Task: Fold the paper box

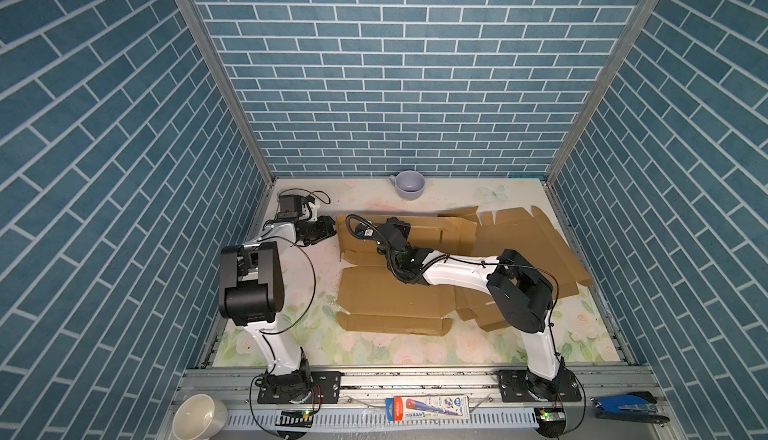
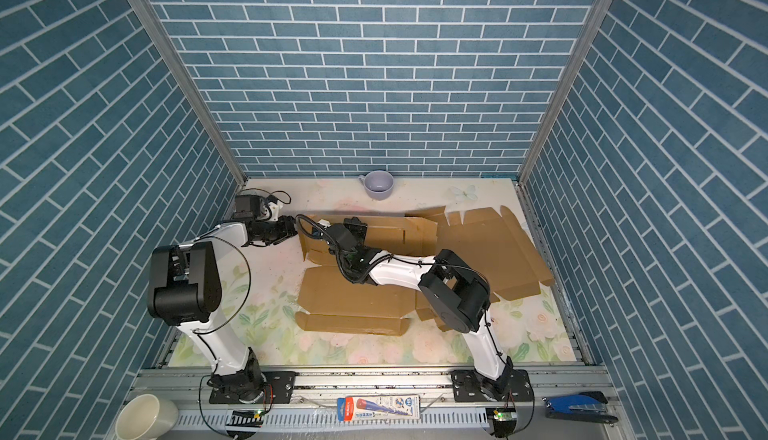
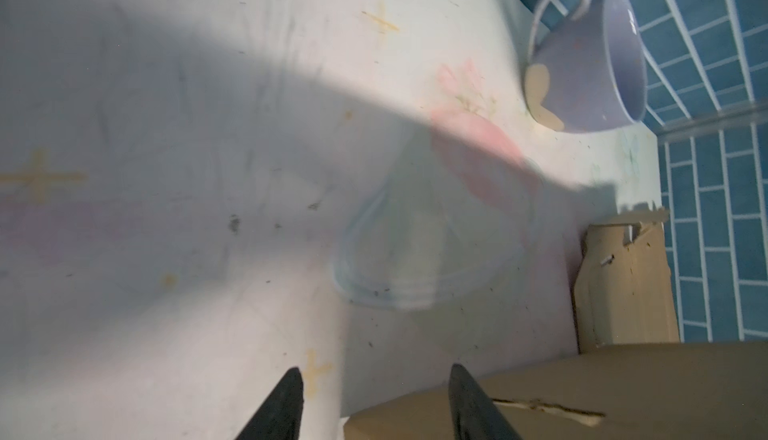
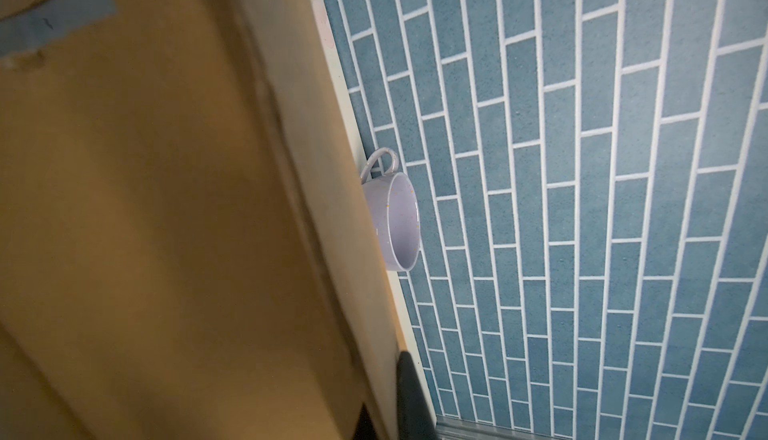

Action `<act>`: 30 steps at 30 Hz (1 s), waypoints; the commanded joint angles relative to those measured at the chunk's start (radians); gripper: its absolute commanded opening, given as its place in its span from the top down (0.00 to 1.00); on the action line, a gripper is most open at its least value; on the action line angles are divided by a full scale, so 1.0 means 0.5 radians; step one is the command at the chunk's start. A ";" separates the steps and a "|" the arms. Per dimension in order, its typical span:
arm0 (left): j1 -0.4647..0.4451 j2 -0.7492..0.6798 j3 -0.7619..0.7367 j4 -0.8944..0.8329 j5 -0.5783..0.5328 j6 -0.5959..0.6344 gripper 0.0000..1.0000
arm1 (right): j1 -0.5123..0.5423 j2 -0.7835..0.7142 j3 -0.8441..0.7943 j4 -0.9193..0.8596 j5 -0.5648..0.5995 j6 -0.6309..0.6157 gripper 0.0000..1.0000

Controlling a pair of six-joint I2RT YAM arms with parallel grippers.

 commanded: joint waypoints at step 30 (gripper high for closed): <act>-0.249 -0.267 -0.144 -0.325 0.333 0.501 0.43 | -0.026 -0.221 -0.232 0.218 -0.010 -0.206 1.00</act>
